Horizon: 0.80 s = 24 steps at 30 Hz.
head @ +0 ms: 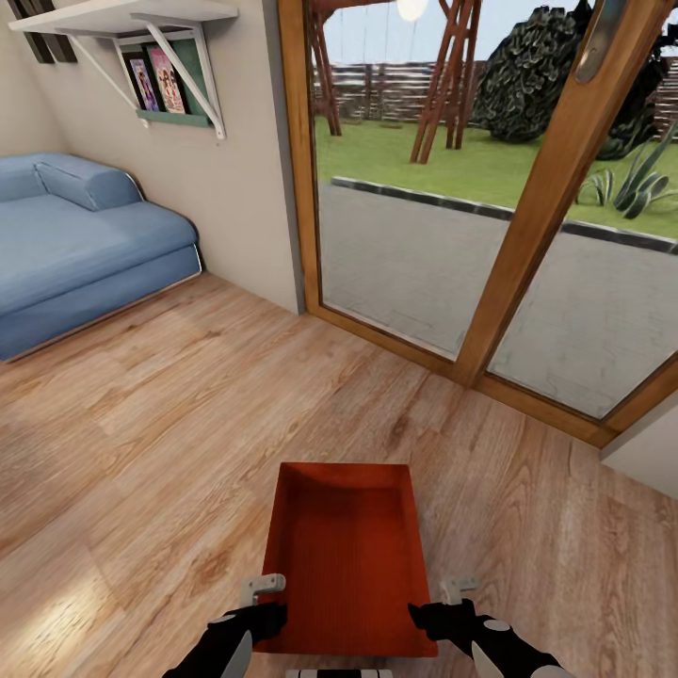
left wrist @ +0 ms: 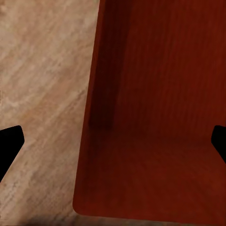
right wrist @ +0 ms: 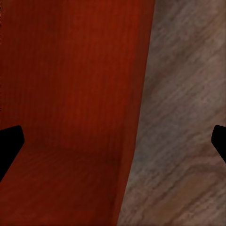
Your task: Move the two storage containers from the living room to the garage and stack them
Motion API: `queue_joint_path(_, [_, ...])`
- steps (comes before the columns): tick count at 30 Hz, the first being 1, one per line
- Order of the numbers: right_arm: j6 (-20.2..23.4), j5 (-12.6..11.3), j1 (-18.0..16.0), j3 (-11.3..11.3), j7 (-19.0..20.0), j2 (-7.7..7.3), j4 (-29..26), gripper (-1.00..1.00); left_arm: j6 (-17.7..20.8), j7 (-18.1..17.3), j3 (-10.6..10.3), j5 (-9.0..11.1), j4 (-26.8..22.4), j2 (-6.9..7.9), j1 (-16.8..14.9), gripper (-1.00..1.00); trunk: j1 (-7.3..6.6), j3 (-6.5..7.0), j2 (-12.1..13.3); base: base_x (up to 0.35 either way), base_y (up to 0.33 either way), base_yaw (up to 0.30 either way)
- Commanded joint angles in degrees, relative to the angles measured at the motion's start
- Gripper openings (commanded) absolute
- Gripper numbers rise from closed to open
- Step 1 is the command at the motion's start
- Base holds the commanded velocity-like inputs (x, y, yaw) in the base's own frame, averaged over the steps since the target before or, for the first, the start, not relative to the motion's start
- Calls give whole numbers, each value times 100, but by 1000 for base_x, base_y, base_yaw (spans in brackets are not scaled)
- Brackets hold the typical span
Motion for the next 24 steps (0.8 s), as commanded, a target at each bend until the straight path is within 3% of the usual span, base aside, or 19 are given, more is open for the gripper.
queue_joint_path(1, [-17, 58, -3, -45, 27, 0, 6, 100, 39, 11, 22, 10, -13, -4, 0, 100, -1, -4, -2, 0, 0, 0])
queue_joint_path(9, [-10, 53, -3, -46, 35, 0, 8, 100, 30, 14, 22, 7, -14, -1, 0, 100, 131, -112, -242, 0, 0, 0])
queue_joint_path(16, [-10, 53, -4, -46, 35, 0, 8, 100, 31, 14, 22, 7, -11, 2, 0, 100, 131, -112, -242, 0, 0, 0])
queue_joint_path(24, [-10, 53, -3, -46, 35, 0, 8, 100, 31, 14, 22, 7, -13, 9, 0, 100, 285, -237, -523, 0, 0, 0])
